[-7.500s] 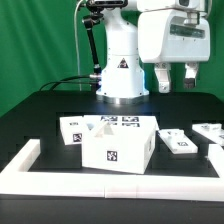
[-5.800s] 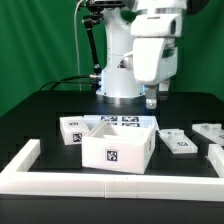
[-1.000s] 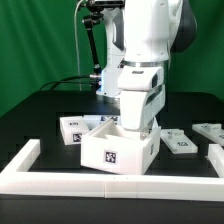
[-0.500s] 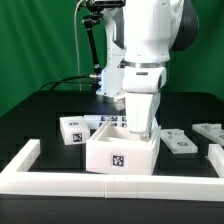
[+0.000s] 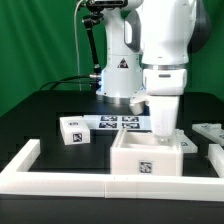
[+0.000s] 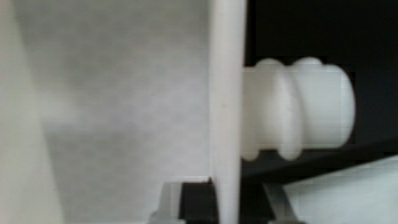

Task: Assemble cabinet

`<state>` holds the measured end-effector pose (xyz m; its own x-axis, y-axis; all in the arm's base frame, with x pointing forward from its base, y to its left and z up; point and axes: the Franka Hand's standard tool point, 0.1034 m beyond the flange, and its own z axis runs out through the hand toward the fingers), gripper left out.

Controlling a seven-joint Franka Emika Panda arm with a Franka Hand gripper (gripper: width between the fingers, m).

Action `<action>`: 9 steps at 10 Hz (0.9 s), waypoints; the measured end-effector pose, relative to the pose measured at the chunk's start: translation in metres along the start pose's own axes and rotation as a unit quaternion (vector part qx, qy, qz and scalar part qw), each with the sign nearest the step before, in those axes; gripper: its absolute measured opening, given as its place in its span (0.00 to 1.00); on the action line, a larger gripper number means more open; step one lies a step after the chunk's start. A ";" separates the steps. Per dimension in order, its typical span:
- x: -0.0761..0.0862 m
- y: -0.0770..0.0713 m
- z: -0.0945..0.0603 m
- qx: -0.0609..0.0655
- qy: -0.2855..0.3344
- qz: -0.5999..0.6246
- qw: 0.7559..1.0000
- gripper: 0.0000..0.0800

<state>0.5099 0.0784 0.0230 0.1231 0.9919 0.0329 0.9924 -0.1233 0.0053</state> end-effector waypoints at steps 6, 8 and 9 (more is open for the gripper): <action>0.020 0.014 0.000 -0.011 0.004 -0.017 1.000 0.04; 0.037 0.016 0.001 -0.010 0.008 -0.025 1.000 0.04; 0.042 0.016 0.001 -0.008 0.008 -0.029 1.000 0.04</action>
Offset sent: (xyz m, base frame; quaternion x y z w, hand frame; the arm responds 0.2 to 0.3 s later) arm 0.0000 0.0000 0.0000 0.0000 0.0000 0.0000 1.0000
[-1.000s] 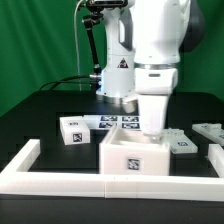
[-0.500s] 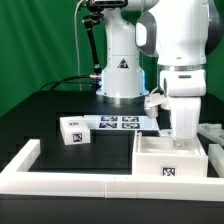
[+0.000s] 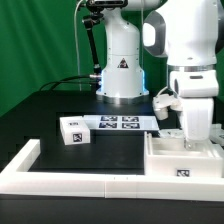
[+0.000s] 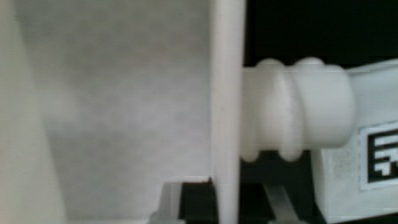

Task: Assemble cabinet

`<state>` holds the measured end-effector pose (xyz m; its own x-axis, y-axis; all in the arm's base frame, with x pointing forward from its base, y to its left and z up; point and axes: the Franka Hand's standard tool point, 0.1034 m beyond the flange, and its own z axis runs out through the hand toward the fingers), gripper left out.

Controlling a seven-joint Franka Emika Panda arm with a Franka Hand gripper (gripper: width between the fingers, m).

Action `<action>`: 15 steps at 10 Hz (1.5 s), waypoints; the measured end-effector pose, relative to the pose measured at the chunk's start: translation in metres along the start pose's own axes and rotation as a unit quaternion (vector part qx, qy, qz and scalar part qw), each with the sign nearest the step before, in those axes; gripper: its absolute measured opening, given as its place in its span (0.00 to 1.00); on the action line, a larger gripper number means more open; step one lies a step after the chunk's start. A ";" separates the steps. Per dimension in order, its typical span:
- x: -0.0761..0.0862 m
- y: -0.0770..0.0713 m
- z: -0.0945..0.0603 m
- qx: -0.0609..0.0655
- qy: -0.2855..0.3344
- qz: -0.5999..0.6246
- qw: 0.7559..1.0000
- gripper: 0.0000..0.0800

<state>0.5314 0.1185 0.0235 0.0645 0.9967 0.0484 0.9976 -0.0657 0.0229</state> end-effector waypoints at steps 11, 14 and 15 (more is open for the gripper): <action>0.004 0.005 -0.015 -0.011 0.000 0.004 1.000 0.97; 0.003 -0.008 -0.048 -0.025 -0.004 0.011 1.000 0.99; 0.008 -0.016 -0.057 -0.027 -0.005 0.014 1.000 1.00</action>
Offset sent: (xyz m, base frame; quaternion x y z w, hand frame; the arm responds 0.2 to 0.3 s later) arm 0.0000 0.0000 0.0000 0.0000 0.0000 0.0000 1.0000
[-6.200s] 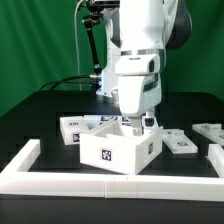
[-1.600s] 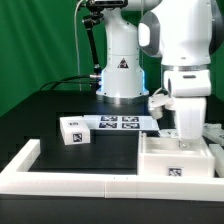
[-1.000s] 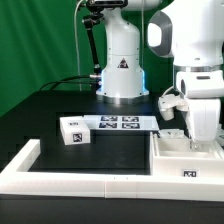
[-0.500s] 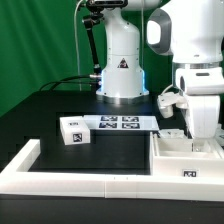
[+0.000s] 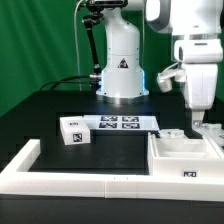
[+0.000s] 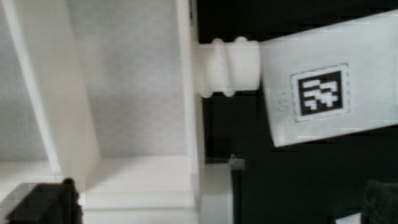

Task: Assemble cabinet

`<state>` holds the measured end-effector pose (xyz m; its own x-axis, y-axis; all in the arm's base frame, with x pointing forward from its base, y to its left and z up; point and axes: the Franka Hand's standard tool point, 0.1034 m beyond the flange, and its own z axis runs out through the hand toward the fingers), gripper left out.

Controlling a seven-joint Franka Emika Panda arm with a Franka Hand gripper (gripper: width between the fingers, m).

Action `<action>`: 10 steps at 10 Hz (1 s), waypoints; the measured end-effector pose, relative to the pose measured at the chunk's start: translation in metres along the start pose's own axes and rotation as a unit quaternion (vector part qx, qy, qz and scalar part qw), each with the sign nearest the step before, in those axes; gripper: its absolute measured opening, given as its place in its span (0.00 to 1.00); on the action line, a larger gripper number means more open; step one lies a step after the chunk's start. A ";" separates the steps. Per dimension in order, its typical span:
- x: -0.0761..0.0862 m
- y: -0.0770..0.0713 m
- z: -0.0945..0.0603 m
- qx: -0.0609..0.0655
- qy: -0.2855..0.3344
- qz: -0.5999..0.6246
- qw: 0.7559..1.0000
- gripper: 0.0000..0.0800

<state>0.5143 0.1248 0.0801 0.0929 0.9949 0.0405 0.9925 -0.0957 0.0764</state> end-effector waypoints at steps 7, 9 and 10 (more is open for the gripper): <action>0.026 -0.039 -0.003 -0.011 0.016 -0.031 0.999 1.00; 0.027 -0.040 -0.002 -0.014 0.017 -0.053 0.998 1.00; 0.032 -0.045 -0.001 -0.017 0.018 -0.083 0.996 1.00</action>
Offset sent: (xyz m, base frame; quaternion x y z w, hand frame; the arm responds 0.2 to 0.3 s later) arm -0.0459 0.0431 -0.0194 -0.0747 0.0325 -0.1299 0.9882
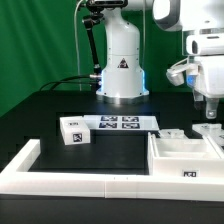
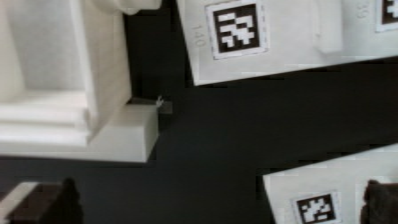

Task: Assemble cabinet

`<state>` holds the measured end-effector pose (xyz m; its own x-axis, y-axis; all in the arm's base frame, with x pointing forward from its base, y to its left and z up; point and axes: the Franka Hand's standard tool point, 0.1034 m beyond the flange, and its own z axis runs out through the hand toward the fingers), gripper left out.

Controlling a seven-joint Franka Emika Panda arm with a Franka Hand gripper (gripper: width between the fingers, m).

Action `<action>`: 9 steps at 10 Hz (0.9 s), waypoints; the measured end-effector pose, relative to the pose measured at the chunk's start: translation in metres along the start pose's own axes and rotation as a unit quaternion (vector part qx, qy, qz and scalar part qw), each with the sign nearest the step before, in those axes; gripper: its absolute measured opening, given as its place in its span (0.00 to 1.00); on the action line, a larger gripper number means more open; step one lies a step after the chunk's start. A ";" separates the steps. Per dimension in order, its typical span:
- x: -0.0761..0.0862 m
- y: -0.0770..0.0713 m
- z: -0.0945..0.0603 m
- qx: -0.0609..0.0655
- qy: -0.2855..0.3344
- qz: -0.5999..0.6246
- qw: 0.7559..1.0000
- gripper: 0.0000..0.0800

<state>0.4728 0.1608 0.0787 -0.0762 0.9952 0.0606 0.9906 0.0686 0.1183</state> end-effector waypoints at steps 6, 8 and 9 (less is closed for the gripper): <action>0.028 -0.025 0.008 0.001 0.003 -0.055 0.998 1.00; 0.026 -0.022 0.011 -0.017 0.013 -0.130 0.991 1.00; 0.033 -0.033 0.019 -0.021 0.025 -0.139 0.990 1.00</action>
Offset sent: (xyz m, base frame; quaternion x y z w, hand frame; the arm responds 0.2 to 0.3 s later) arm -0.0384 0.0295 -0.0165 -0.0115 -0.0024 -0.0087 0.9999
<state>0.4399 0.1924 0.0577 -0.3524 0.9333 0.0687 0.9249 0.3361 0.1778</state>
